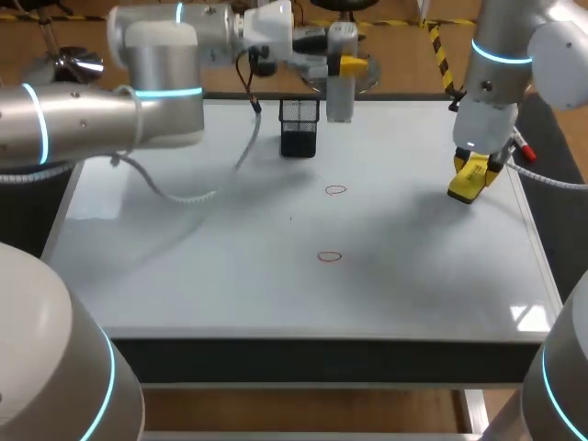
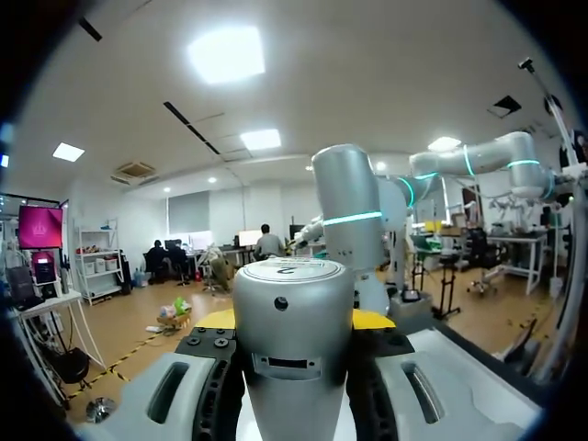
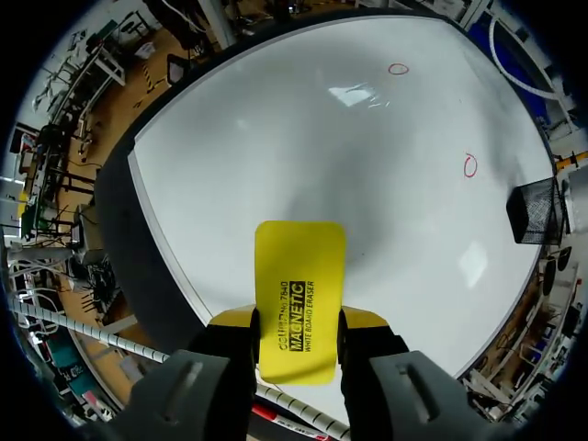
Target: Pick up the inspection probe, press it on each red-marked spot on the whiteboard one by one, put down the probe, pick up the eraser, and wipe off all the red marks.
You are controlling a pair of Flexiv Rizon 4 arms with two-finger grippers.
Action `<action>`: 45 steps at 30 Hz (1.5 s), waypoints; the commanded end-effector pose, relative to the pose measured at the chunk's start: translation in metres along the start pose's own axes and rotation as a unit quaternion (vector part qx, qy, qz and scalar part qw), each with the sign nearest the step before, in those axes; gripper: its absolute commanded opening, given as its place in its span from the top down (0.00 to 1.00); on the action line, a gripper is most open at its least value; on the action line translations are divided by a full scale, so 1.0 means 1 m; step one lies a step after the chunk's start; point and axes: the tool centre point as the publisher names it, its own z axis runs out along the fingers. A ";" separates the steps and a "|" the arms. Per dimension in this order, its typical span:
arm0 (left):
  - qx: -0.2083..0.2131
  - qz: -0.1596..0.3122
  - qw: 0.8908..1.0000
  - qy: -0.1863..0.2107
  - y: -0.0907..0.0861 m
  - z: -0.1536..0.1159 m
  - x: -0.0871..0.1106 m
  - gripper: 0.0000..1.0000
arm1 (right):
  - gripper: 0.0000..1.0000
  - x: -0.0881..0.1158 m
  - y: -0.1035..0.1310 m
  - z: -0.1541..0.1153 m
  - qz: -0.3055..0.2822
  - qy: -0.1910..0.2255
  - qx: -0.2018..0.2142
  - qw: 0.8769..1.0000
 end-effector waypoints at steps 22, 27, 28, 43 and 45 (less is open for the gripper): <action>-0.001 -0.018 0.998 0.056 -0.021 0.002 -0.097 1.00 | 1.00 0.000 -0.001 -0.001 -0.001 0.001 0.000 1.000; 0.006 -0.023 0.997 0.069 -0.013 0.004 -0.096 1.00 | 1.00 0.000 -0.001 -0.001 -0.001 0.001 0.000 1.000; 0.008 -0.024 0.997 0.071 -0.012 0.004 -0.096 1.00 | 1.00 0.000 -0.001 -0.001 -0.001 0.001 0.000 1.000; 0.015 -0.025 0.996 0.080 -0.012 0.006 -0.094 1.00 | 1.00 0.000 -0.001 -0.001 -0.001 0.001 0.000 1.000; 0.015 -0.025 0.996 0.080 -0.012 0.006 -0.094 1.00 | 1.00 0.000 -0.001 -0.001 -0.001 0.001 0.000 1.000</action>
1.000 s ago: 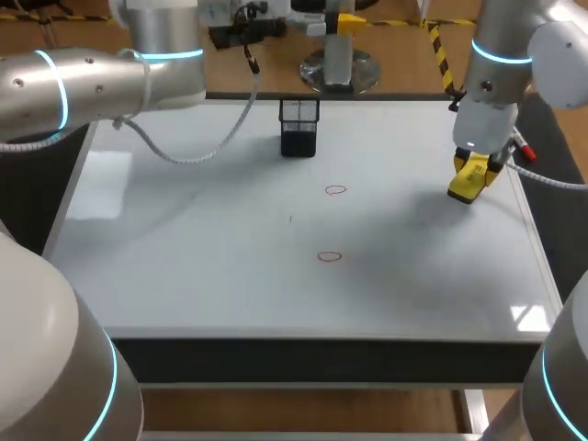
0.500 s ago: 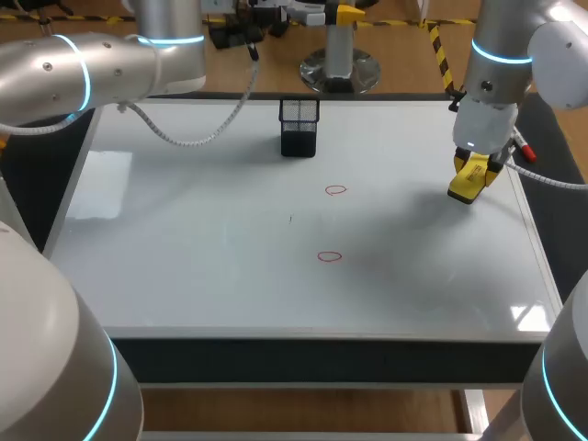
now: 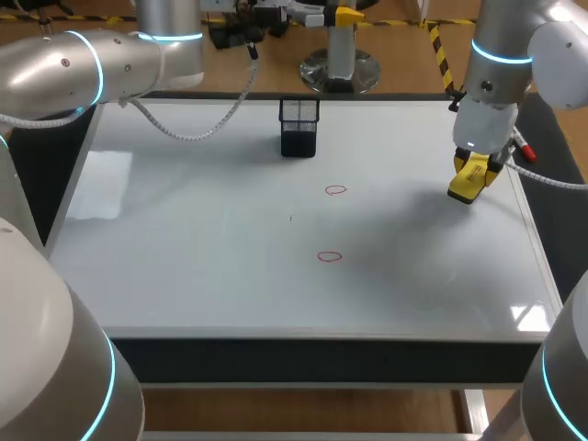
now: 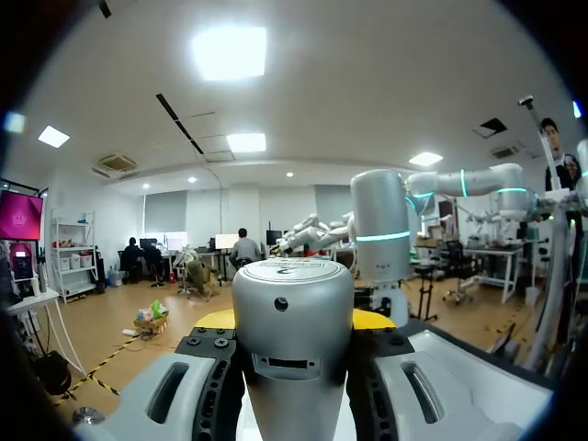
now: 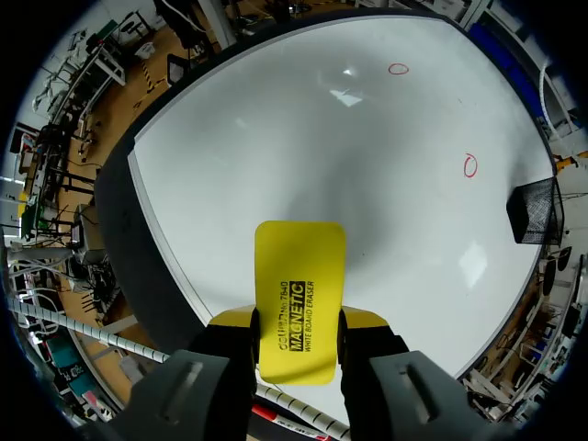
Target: Pick up the inspection probe, press it on each red-marked spot on the whiteboard one by one, put down the probe, pick up the eraser, and wipe off all the red marks.
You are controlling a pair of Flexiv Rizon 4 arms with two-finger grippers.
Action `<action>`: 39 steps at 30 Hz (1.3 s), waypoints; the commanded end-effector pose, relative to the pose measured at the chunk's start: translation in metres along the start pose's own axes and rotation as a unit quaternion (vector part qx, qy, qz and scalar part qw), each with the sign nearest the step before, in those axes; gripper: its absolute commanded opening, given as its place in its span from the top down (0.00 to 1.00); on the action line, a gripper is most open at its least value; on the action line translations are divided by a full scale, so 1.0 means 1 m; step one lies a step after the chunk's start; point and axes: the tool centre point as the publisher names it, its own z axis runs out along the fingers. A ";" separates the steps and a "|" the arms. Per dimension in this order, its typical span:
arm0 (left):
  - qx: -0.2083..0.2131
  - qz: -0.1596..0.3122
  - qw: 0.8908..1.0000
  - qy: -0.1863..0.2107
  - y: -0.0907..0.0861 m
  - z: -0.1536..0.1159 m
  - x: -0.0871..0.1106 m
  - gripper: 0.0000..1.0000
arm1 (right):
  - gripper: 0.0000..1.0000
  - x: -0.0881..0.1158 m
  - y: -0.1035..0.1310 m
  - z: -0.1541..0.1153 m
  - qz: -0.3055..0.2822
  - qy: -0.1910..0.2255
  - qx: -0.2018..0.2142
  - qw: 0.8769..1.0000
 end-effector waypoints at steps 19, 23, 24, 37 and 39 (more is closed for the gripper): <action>0.000 -0.001 1.000 0.008 0.000 0.000 -0.004 1.00 | 1.00 -0.058 0.077 -0.009 -0.093 0.027 0.014 0.995; 0.000 -0.001 1.000 0.008 0.000 0.000 -0.004 1.00 | 1.00 -0.078 0.108 -0.009 -0.143 0.033 0.020 0.989; 0.000 -0.001 1.000 0.008 0.000 0.000 -0.004 1.00 | 1.00 -0.083 0.114 -0.007 -0.157 0.029 0.019 0.987; 0.000 -0.001 1.000 0.008 0.000 0.000 -0.004 1.00 | 1.00 -0.144 0.161 0.007 -0.269 0.033 0.023 0.962; 0.000 -0.001 1.000 0.008 0.000 0.000 -0.004 1.00 | 1.00 -0.155 0.166 0.011 -0.285 0.038 0.022 0.957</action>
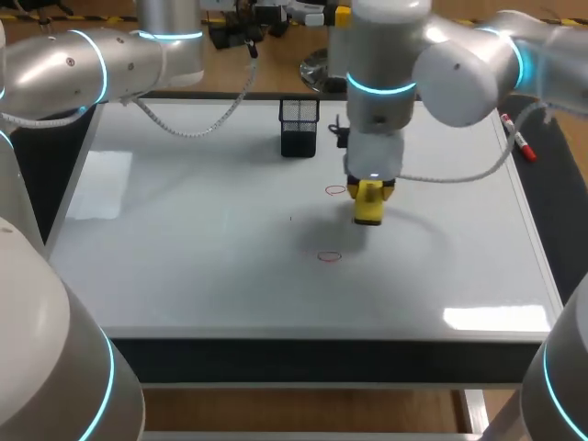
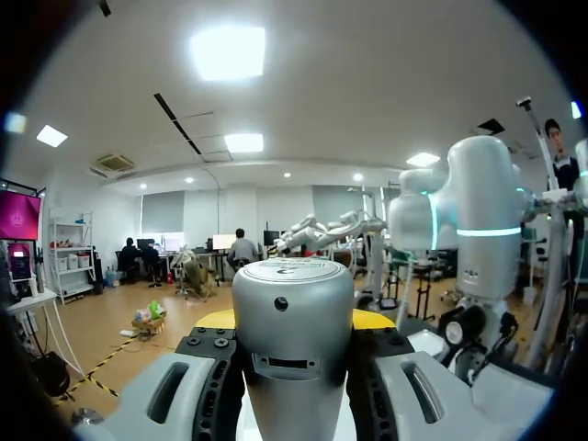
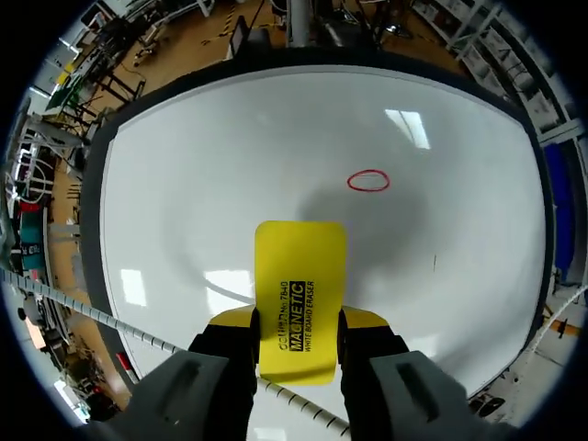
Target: Pick up the inspection probe, press it on each red-marked spot on the whiteboard one by one, put down the probe, pick up the eraser, and wipe off all the red marks.
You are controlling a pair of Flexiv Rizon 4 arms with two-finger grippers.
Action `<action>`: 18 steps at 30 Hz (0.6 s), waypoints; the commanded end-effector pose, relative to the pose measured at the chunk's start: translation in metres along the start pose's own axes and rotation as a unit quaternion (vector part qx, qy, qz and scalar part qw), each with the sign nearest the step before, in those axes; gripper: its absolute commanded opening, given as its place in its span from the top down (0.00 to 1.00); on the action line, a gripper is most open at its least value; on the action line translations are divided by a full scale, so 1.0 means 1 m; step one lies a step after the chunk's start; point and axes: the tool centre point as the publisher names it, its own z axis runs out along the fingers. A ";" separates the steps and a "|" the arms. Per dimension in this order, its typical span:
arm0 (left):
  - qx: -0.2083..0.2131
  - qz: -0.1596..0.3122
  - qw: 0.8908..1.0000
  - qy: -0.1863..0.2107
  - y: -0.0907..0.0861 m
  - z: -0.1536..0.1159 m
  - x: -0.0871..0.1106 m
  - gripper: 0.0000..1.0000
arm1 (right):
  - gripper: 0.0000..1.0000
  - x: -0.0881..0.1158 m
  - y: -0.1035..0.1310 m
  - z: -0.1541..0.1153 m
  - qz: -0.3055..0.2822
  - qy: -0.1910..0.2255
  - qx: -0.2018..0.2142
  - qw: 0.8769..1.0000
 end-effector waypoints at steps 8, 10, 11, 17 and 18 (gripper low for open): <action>-0.001 -0.001 1.000 0.002 -0.002 0.000 -0.001 1.00 | 1.00 -0.063 -0.006 0.017 -0.054 0.020 -0.013 0.998; -0.001 -0.001 1.000 0.002 -0.002 0.000 -0.001 1.00 | 1.00 -0.070 -0.007 0.019 -0.059 0.018 -0.014 0.998; -0.001 -0.001 1.000 0.002 -0.002 0.000 -0.001 1.00 | 1.00 -0.072 -0.008 0.020 -0.061 0.017 -0.015 0.998; -0.001 -0.001 1.000 0.002 -0.002 0.000 -0.001 1.00 | 1.00 -0.081 -0.018 0.024 -0.064 0.014 -0.017 0.998; -0.001 -0.001 1.000 0.002 -0.002 0.000 -0.001 1.00 | 1.00 -0.082 -0.020 0.025 -0.065 0.014 -0.017 0.998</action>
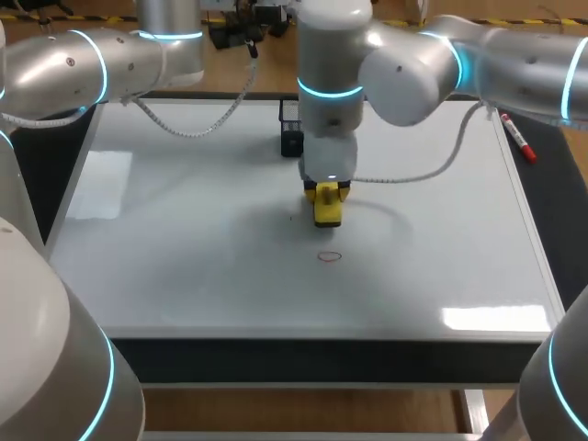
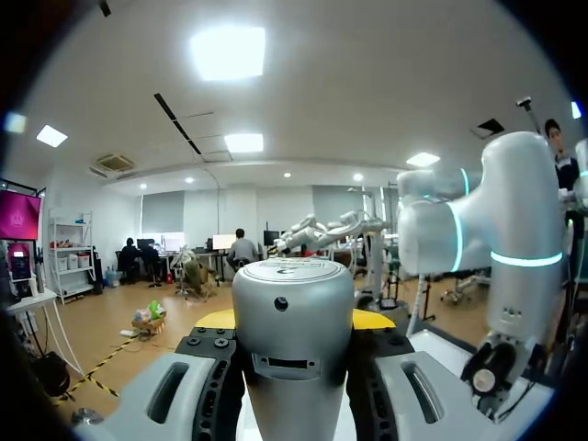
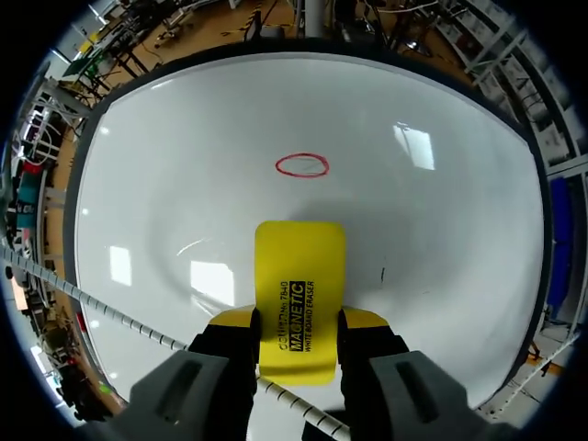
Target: Pick up the inspection probe, press it on each red-marked spot on the whiteboard one by one, put down the probe, pick up the eraser, and wipe off all the red marks.
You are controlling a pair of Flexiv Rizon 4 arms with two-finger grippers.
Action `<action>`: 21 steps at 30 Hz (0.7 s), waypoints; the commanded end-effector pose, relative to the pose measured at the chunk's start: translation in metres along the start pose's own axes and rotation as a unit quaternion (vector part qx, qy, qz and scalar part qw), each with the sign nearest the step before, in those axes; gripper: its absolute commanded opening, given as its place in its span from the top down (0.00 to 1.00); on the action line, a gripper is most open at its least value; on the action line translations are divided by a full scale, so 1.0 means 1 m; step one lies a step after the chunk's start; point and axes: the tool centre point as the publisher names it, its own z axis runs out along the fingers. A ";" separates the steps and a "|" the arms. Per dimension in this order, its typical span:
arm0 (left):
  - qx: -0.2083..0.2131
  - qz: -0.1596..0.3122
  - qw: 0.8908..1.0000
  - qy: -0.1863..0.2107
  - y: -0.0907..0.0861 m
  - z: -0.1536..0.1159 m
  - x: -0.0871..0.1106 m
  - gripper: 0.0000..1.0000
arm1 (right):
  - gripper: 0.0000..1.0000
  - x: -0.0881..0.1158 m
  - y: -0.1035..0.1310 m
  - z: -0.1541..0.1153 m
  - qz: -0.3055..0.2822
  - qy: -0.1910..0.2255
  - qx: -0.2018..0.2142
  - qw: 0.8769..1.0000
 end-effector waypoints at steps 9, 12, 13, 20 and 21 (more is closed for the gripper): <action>-0.001 -0.001 1.000 0.002 -0.002 0.000 -0.001 1.00 | 1.00 -0.009 -0.027 0.004 -0.005 0.016 -0.002 1.000; -0.001 -0.001 1.000 0.002 -0.002 0.000 -0.001 1.00 | 1.00 -0.007 -0.030 0.006 0.004 0.008 -0.011 1.000; -0.001 -0.001 1.000 0.002 -0.002 0.000 -0.001 1.00 | 1.00 -0.005 -0.031 0.008 0.005 0.008 -0.011 1.000; -0.001 -0.001 1.000 0.002 -0.002 0.000 -0.001 1.00 | 1.00 0.010 -0.038 0.013 0.023 0.008 -0.016 1.000; -0.001 -0.001 1.000 0.002 -0.002 0.000 -0.001 1.00 | 1.00 0.012 -0.038 0.013 0.024 0.008 -0.016 1.000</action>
